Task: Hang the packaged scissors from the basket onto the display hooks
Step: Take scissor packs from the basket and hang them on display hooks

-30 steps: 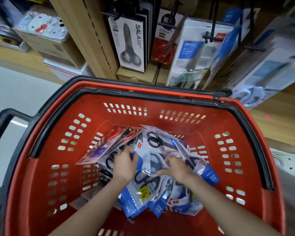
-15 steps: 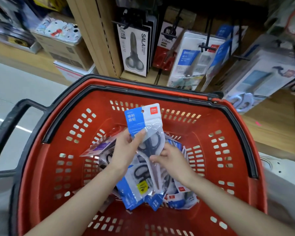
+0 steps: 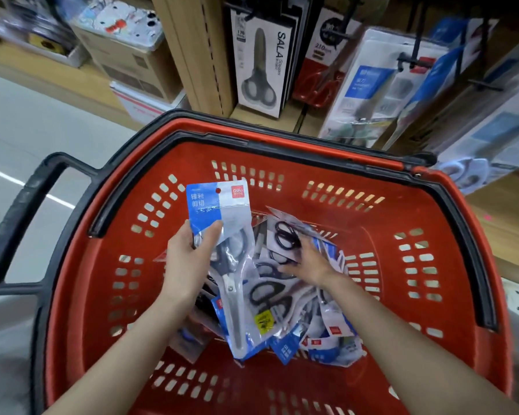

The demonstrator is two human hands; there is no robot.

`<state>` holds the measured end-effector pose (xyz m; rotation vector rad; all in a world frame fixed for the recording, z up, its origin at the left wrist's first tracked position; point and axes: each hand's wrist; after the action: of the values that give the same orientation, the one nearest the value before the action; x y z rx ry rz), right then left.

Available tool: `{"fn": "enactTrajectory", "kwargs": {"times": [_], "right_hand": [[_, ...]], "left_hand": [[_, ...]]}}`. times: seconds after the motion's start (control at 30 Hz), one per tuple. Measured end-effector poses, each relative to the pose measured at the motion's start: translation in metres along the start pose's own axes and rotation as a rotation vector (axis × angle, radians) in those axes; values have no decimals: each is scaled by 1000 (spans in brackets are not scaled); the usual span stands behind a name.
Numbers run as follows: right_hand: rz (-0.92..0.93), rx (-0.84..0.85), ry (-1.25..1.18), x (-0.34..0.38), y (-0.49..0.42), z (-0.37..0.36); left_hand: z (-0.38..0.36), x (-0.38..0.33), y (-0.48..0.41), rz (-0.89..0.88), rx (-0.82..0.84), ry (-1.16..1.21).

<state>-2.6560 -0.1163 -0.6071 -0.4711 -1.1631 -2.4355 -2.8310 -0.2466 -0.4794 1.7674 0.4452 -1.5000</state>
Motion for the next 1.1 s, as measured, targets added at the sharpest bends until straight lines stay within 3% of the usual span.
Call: {"fn": "enactTrajectory", "kwargs": {"times": [0.33,0.5,0.63,0.77,0.87,1.0,1.1], "right_hand": [[44,-85,333,2,-1,4],[171,-122,246,10,32,27],[275,-192,204,33,60,41],[396,-184,160,47,89,55],[504,-297,295,45,111,61],[483,-381,404,40,136,63],[539,-341,423,36,149,60]], "left_hand": [[-6,10,-7,35,27,-118],[-7,20,-8,45,-47,-219],[-9,22,-5,67,-9,-288],[-22,13,6,153,79,-212],[-31,5,15,320,93,-43],[-38,-6,26,501,116,202],[-41,-15,35,528,215,222]]}}
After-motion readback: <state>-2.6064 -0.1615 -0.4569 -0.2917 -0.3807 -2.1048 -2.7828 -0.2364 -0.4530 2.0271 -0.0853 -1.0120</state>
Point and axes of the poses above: each hand's wrist, its own y-axis away from the middle knuckle, its own z-axis out of the back of the hand, x = y × z, and after that the axes turned 13 degrees about y, right-handed
